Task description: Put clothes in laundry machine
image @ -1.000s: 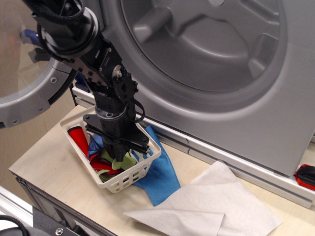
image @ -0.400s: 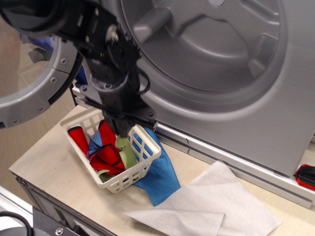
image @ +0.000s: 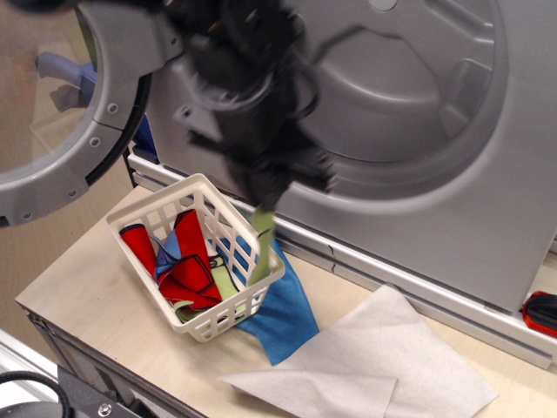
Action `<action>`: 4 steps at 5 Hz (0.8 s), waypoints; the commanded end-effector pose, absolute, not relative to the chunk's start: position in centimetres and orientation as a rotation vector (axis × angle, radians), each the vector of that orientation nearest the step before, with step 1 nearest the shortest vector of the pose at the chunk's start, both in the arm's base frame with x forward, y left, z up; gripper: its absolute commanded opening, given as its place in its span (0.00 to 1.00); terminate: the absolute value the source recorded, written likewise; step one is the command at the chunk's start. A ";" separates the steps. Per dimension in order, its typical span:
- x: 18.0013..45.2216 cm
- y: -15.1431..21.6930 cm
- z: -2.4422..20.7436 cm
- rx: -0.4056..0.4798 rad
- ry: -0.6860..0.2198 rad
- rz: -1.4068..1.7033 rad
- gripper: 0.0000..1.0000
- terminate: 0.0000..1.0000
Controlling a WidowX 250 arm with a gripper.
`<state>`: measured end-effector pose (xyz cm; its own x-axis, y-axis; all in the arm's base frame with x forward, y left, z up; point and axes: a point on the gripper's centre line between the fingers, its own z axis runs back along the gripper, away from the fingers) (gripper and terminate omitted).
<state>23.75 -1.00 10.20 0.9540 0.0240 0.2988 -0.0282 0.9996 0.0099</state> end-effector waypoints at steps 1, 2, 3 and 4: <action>28.7 -2.6 13.2 -0.007 -0.417 0.042 0.00 0.00; 30.4 -2.9 13.2 -0.010 -0.493 0.022 0.00 0.00; 31.6 -2.6 13.5 -0.007 -0.592 0.016 0.00 0.00; 33.7 -1.8 13.3 -0.013 -0.627 0.032 0.00 0.00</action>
